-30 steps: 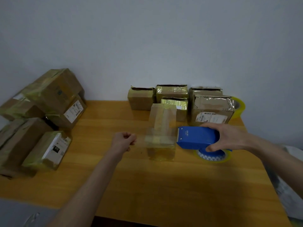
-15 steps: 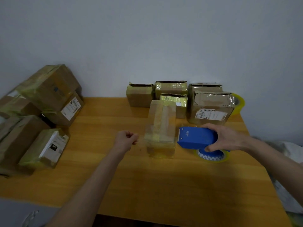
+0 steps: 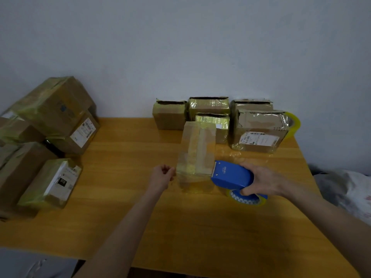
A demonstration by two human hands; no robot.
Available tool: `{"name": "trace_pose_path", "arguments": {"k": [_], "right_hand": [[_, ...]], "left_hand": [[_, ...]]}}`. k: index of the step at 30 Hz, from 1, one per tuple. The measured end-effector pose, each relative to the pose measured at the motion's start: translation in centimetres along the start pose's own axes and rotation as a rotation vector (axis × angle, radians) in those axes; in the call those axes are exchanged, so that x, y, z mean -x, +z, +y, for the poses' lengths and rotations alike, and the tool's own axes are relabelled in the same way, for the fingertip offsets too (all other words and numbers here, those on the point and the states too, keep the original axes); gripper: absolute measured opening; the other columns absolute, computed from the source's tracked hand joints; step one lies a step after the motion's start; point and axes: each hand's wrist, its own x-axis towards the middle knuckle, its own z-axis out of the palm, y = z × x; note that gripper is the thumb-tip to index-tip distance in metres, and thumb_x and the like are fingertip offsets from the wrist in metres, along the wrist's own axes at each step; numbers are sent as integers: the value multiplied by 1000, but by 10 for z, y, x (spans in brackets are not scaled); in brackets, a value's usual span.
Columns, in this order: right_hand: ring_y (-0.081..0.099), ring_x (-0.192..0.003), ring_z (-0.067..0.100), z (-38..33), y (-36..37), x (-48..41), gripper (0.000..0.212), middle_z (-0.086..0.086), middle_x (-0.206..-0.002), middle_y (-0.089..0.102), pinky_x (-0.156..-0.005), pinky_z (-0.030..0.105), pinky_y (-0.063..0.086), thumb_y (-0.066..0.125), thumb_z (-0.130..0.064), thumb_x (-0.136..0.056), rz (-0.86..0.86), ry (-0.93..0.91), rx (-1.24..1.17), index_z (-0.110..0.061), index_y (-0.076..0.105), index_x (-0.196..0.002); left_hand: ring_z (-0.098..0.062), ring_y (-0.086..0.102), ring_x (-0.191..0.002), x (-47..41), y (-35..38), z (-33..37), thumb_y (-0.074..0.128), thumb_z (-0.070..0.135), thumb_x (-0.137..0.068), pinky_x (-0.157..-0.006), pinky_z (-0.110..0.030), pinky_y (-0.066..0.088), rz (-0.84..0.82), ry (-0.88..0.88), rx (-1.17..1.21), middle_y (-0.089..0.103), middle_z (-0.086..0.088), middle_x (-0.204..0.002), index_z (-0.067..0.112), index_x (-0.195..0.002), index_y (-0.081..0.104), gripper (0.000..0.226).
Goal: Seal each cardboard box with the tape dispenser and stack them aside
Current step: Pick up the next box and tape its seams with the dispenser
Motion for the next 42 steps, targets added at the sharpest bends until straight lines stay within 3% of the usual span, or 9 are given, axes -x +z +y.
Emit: {"name": "trace_pose_path", "arguments": {"k": [1, 4, 8, 11, 14, 18, 28, 38, 42], "right_hand": [[61, -91, 8, 0, 1, 0, 67, -13, -101, 59, -82, 36, 55, 77, -34, -68, 2, -1, 5, -41, 41, -124], [61, -92, 9, 0, -1, 2, 70, -12, -102, 60, -83, 38, 56, 77, -36, -69, 14, -5, 44, -37, 41, -129], [60, -98, 12, -3, -2, 4, 76, -10, -109, 60, -86, 39, 54, 77, -57, -67, 31, -27, 96, -36, 40, -130], [60, -97, 13, -4, -3, 5, 78, -9, -110, 60, -84, 36, 53, 70, -69, -67, 69, -50, 174, -35, 39, -130], [59, -94, 11, 0, -3, 7, 75, -9, -108, 60, -81, 34, 54, 72, -61, -69, 91, -77, 192, -33, 40, -130], [60, -95, 10, 11, -1, 11, 72, -9, -109, 60, -82, 38, 56, 75, -49, -71, 53, -64, 84, -35, 38, -132], [61, -93, 7, 35, -4, 25, 70, -16, -106, 59, -81, 34, 55, 78, -43, -70, 54, -77, 1, -41, 39, -129], [56, -77, 13, 7, 2, 3, 58, -13, -80, 54, -52, 25, 40, 62, -63, -67, 13, 32, 398, -39, 40, -115], [57, -79, 14, -7, -1, -11, 58, -12, -82, 56, -59, 28, 48, 60, -65, -64, -28, 47, 444, -40, 42, -113]], "left_hand": [[-7, 57, -64, 0, -2, 1, 53, 23, -97, -46, -22, 42, -18, 6, -22, 65, -2, -93, 16, -97, 59, 9], [-18, 62, -86, 0, -16, -1, 55, 35, -95, -51, -23, 47, -86, 46, -284, 43, 7, -130, 28, -146, 34, 55], [-21, 60, -107, 18, -16, -4, 55, 18, -95, -86, -28, 48, 265, 609, -562, 55, -5, -132, 17, -134, 54, 39], [-21, 39, -136, 42, 17, 9, 40, 17, -92, -112, -35, 32, 19, 965, -649, 43, -4, -147, 15, -142, 40, 51], [-10, -16, -145, 46, 35, 7, 28, 28, -92, -120, -34, -8, -202, 920, -1014, -13, 4, -159, 24, -147, -16, 70], [-10, -33, -139, 43, 29, 0, 33, 31, -94, -117, -35, -16, -192, 900, -1158, -30, 5, -154, 31, -144, -29, 80], [-11, -24, -143, 37, 27, 0, 42, 26, -90, -119, -35, -9, -204, 913, -1184, -23, 5, -156, 33, -144, -25, 86], [-12, -9, -146, 40, 33, 0, 47, 27, -87, -118, -36, -8, -163, 925, -1100, -7, 4, -159, 35, -146, -11, 83], [-10, -15, -144, 39, 31, -2, 47, 26, -87, -117, -35, -11, -166, 940, -1081, -15, 6, -156, 35, -148, -9, 83]]}}
